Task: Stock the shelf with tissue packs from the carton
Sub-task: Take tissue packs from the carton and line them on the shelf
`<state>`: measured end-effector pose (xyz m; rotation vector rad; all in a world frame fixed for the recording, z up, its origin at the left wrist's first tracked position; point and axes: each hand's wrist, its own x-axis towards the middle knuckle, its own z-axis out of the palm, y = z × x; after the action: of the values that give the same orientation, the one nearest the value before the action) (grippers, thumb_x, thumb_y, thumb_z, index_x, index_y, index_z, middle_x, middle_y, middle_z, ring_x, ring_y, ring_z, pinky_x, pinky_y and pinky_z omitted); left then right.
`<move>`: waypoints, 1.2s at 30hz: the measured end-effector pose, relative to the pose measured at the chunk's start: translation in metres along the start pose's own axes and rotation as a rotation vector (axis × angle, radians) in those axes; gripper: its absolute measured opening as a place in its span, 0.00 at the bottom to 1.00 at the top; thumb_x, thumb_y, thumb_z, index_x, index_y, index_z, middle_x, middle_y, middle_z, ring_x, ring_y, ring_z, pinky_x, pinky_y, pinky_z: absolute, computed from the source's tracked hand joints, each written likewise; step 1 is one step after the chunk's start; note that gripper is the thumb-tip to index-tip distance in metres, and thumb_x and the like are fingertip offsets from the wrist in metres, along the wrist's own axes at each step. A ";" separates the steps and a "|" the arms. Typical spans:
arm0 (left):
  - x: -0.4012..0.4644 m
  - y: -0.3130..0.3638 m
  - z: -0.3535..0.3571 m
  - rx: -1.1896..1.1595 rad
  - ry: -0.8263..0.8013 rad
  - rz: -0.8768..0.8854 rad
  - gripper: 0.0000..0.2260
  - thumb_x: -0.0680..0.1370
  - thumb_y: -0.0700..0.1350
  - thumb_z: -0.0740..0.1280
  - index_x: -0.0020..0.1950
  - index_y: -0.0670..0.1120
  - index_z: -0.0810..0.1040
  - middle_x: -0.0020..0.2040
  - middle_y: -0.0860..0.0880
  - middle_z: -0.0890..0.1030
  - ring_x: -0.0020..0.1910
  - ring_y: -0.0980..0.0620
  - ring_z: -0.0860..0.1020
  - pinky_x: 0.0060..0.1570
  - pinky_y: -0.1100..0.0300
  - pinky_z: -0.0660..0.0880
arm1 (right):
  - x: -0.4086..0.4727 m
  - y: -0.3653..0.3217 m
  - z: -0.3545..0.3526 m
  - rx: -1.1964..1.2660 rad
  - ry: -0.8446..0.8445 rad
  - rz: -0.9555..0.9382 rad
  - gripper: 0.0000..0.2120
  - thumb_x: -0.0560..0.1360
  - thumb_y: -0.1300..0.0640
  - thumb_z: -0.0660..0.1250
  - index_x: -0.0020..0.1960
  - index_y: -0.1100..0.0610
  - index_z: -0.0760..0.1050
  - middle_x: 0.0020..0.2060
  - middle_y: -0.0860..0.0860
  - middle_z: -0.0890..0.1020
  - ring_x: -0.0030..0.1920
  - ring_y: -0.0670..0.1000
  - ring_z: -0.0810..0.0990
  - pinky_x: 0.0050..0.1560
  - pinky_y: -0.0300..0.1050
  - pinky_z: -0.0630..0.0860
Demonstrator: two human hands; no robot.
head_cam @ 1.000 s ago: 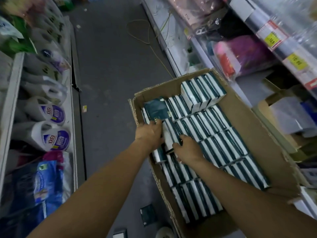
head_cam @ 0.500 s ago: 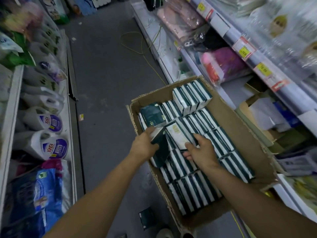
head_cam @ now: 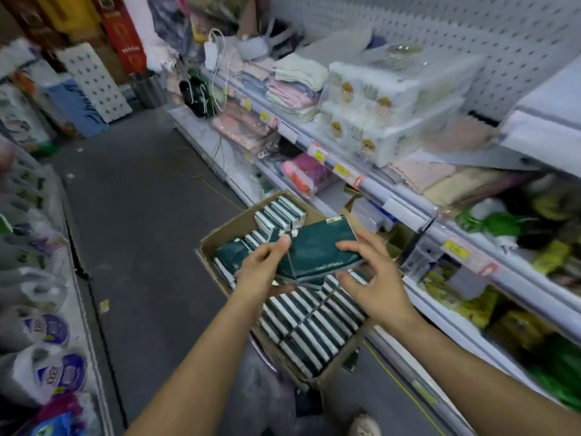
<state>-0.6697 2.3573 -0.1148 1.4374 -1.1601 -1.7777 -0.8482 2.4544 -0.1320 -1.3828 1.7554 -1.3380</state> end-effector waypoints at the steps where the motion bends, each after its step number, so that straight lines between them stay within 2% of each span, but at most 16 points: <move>1: -0.009 0.005 0.010 0.021 -0.018 0.048 0.11 0.76 0.54 0.72 0.51 0.48 0.82 0.49 0.45 0.84 0.44 0.48 0.85 0.43 0.48 0.83 | -0.007 -0.009 -0.011 0.023 0.036 -0.004 0.18 0.73 0.62 0.73 0.58 0.45 0.77 0.70 0.45 0.67 0.72 0.42 0.63 0.71 0.46 0.67; 4: -0.035 0.020 0.042 0.037 -0.074 0.156 0.09 0.74 0.46 0.76 0.53 0.49 0.81 0.50 0.43 0.84 0.45 0.43 0.85 0.48 0.43 0.82 | -0.028 -0.035 -0.047 0.147 0.167 0.013 0.17 0.75 0.60 0.72 0.60 0.47 0.74 0.65 0.42 0.73 0.67 0.45 0.72 0.63 0.45 0.73; 6: -0.051 0.031 0.064 0.052 -0.129 0.225 0.10 0.74 0.44 0.75 0.54 0.49 0.81 0.51 0.44 0.84 0.46 0.45 0.85 0.47 0.47 0.83 | -0.041 -0.051 -0.073 0.280 0.258 0.064 0.21 0.75 0.63 0.71 0.63 0.50 0.70 0.59 0.39 0.77 0.58 0.42 0.79 0.53 0.39 0.78; 8: -0.070 0.043 0.088 0.063 -0.181 0.304 0.11 0.75 0.43 0.75 0.56 0.48 0.80 0.52 0.44 0.83 0.45 0.49 0.85 0.42 0.55 0.83 | -0.053 -0.062 -0.100 0.360 0.334 0.122 0.26 0.74 0.64 0.72 0.67 0.53 0.67 0.59 0.44 0.78 0.54 0.39 0.80 0.49 0.36 0.78; 10: -0.087 0.054 0.113 0.066 -0.228 0.371 0.12 0.75 0.42 0.75 0.57 0.47 0.80 0.53 0.44 0.83 0.47 0.48 0.85 0.41 0.57 0.82 | -0.066 -0.070 -0.129 0.441 0.377 0.179 0.26 0.73 0.62 0.73 0.68 0.53 0.66 0.57 0.49 0.81 0.52 0.43 0.82 0.46 0.37 0.79; 14: -0.127 0.061 0.171 0.095 -0.290 0.513 0.13 0.72 0.45 0.78 0.54 0.52 0.82 0.54 0.46 0.83 0.54 0.45 0.83 0.52 0.44 0.81 | -0.101 -0.085 -0.184 0.529 0.452 0.274 0.29 0.67 0.48 0.75 0.64 0.53 0.71 0.51 0.52 0.84 0.47 0.51 0.84 0.43 0.46 0.78; 17: -0.167 0.055 0.222 0.088 -0.323 0.599 0.12 0.71 0.46 0.78 0.52 0.54 0.82 0.51 0.51 0.84 0.52 0.49 0.83 0.47 0.49 0.82 | -0.136 -0.092 -0.230 0.566 0.505 0.297 0.17 0.70 0.54 0.75 0.56 0.58 0.78 0.48 0.56 0.85 0.39 0.51 0.82 0.35 0.43 0.75; 19: -0.198 0.048 0.257 0.044 -0.379 0.635 0.10 0.74 0.42 0.75 0.53 0.51 0.81 0.51 0.52 0.83 0.50 0.53 0.83 0.42 0.58 0.81 | -0.163 -0.097 -0.266 0.583 0.568 0.283 0.12 0.71 0.57 0.75 0.53 0.59 0.79 0.47 0.56 0.85 0.41 0.51 0.81 0.37 0.43 0.75; 20: -0.213 0.044 0.275 0.027 -0.413 0.640 0.08 0.76 0.42 0.73 0.54 0.51 0.80 0.52 0.51 0.82 0.51 0.52 0.83 0.41 0.59 0.81 | -0.179 -0.099 -0.285 0.592 0.602 0.263 0.11 0.71 0.58 0.75 0.52 0.59 0.80 0.47 0.55 0.85 0.42 0.52 0.82 0.40 0.44 0.76; 22: -0.241 0.034 0.307 0.021 -0.472 0.653 0.06 0.79 0.44 0.70 0.54 0.53 0.80 0.54 0.52 0.81 0.53 0.49 0.82 0.42 0.55 0.82 | -0.210 -0.102 -0.322 0.630 0.669 0.221 0.12 0.71 0.60 0.74 0.53 0.60 0.79 0.47 0.54 0.86 0.45 0.54 0.83 0.46 0.48 0.79; 25: -0.280 0.021 0.354 0.038 -0.526 0.686 0.07 0.80 0.45 0.68 0.56 0.55 0.81 0.53 0.57 0.82 0.54 0.49 0.82 0.48 0.46 0.82 | -0.253 -0.103 -0.379 0.678 0.779 0.174 0.13 0.71 0.63 0.73 0.55 0.61 0.77 0.48 0.54 0.85 0.48 0.55 0.83 0.46 0.48 0.80; 28: -0.310 0.010 0.399 0.029 -0.581 0.698 0.11 0.81 0.40 0.67 0.59 0.53 0.80 0.57 0.52 0.81 0.49 0.56 0.82 0.42 0.57 0.82 | -0.291 -0.106 -0.432 0.631 0.889 0.117 0.12 0.72 0.64 0.72 0.54 0.57 0.77 0.48 0.53 0.84 0.48 0.54 0.83 0.50 0.55 0.79; 30: -0.327 0.005 0.428 0.019 -0.615 0.709 0.12 0.81 0.39 0.66 0.59 0.55 0.79 0.57 0.54 0.81 0.48 0.58 0.82 0.40 0.61 0.80 | -0.313 -0.110 -0.466 0.575 0.966 0.075 0.11 0.74 0.65 0.70 0.55 0.58 0.77 0.46 0.50 0.85 0.47 0.50 0.83 0.48 0.53 0.80; 33: -0.348 0.002 0.470 0.018 -0.673 0.692 0.14 0.81 0.40 0.67 0.59 0.59 0.80 0.57 0.57 0.80 0.50 0.58 0.81 0.41 0.61 0.80 | -0.338 -0.117 -0.513 0.482 1.093 0.046 0.14 0.75 0.63 0.70 0.60 0.60 0.74 0.40 0.45 0.86 0.41 0.44 0.84 0.40 0.44 0.80; 36: -0.360 0.002 0.505 0.048 -0.714 0.706 0.14 0.81 0.40 0.66 0.60 0.59 0.79 0.58 0.57 0.80 0.53 0.56 0.80 0.44 0.60 0.81 | -0.354 -0.117 -0.554 0.354 1.151 0.052 0.18 0.74 0.61 0.72 0.61 0.60 0.72 0.42 0.49 0.86 0.42 0.46 0.85 0.42 0.43 0.81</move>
<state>-1.0620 2.7973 0.0783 0.2727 -1.7784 -1.7396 -1.1537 2.9909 0.1219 -0.3007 1.9576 -2.5297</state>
